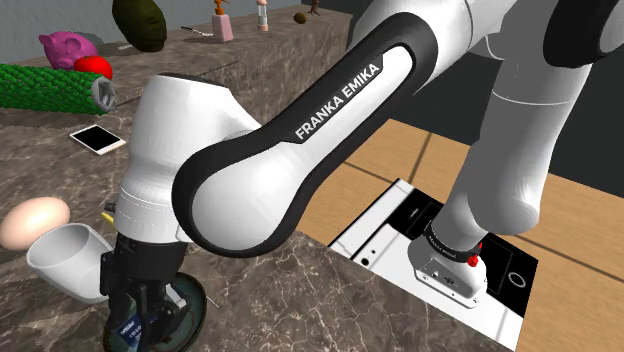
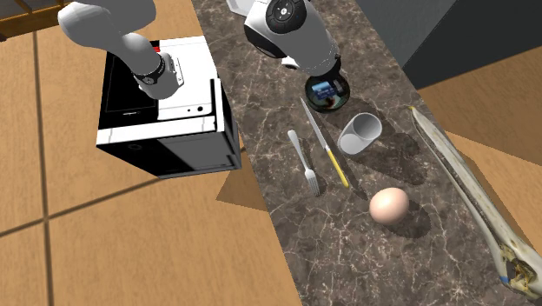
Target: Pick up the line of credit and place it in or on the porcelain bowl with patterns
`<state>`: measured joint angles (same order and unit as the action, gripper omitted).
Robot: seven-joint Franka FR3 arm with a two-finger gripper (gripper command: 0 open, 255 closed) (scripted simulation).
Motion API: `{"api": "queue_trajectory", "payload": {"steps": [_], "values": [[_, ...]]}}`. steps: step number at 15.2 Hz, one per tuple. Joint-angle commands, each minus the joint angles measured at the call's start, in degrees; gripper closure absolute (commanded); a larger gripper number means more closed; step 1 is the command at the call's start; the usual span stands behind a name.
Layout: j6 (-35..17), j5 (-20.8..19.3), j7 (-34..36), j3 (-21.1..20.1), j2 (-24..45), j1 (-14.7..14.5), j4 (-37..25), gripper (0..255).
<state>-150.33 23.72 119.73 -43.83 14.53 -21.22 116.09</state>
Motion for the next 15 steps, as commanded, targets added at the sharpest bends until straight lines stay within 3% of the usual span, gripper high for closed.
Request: {"api": "queue_trajectory", "payload": {"steps": [1, 2, 3, 8, 12, 15], "values": [[-0.02, 0.00, -0.01, 0.00, 0.00, 0.00, 0.01, 255], [-0.01, 0.00, 0.00, 0.00, 0.00, 0.00, 0.01, 255], [-0.01, 0.00, 0.00, 0.00, 0.00, 0.00, 0.01, 0], [-0.01, 0.00, 0.00, 0.00, 0.00, 0.00, 0.01, 0], [6.82, 6.26, -3.95, -1.60, -7.84, 4.83, 1.09, 0], [6.83, 6.29, -3.97, -1.46, -7.85, 4.69, 1.09, 0]]}}
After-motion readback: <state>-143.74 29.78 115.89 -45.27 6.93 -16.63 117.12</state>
